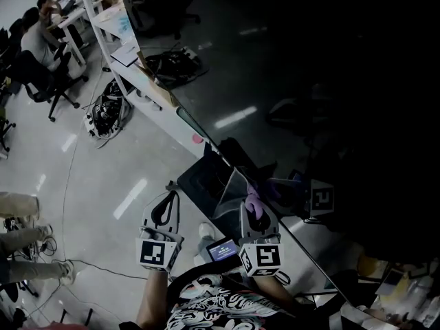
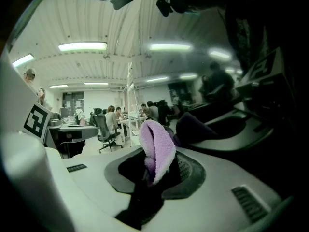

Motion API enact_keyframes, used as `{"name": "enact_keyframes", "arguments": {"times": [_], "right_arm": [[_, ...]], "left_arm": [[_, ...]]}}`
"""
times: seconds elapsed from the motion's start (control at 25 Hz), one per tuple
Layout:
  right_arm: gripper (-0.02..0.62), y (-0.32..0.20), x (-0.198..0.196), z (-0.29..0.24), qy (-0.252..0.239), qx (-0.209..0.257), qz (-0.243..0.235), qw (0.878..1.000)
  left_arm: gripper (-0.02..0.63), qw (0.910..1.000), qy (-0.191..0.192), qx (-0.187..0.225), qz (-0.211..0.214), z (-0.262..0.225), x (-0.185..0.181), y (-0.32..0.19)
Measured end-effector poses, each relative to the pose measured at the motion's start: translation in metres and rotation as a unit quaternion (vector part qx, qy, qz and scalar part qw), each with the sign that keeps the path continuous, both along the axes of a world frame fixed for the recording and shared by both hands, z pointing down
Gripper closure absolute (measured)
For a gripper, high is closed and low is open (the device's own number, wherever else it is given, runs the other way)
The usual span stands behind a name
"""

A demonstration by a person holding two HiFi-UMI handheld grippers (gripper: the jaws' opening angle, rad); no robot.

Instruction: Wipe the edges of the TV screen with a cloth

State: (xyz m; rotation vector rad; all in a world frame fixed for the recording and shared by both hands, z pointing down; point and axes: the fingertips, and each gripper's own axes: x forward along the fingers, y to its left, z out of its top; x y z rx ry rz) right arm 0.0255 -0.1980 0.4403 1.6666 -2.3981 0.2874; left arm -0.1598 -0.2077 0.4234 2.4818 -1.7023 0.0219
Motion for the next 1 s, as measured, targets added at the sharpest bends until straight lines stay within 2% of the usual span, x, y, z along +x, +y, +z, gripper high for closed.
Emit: {"name": "enact_keyframes", "arguments": {"times": [0.36,0.56,0.72,0.88,1.0], "right_arm": [[0.485,-0.007,-0.005,-0.002,-0.009,0.011,-0.015,1.000],[0.485,-0.016,-0.017,-0.007,-0.010,0.009,-0.019,1.000],[0.485,-0.009,-0.012,-0.014,-0.007,0.007,-0.019,1.000],[0.485,-0.002,-0.002,-0.005,-0.003,0.007,-0.008,1.000],[0.485,-0.014,-0.013,0.005,0.005,0.005,0.004,1.000]], "left_arm": [[0.588,0.9998,-0.021,0.000,-0.002,-0.004,0.007,-0.007],[0.588,0.9998,-0.018,-0.002,-0.007,-0.008,-0.002,-0.017],[0.588,0.9999,-0.008,0.003,-0.012,-0.015,-0.001,-0.012],[0.588,0.9999,-0.014,0.005,0.003,-0.009,0.000,-0.012],[0.588,0.9997,-0.020,-0.002,0.017,-0.001,-0.021,-0.026]]}}
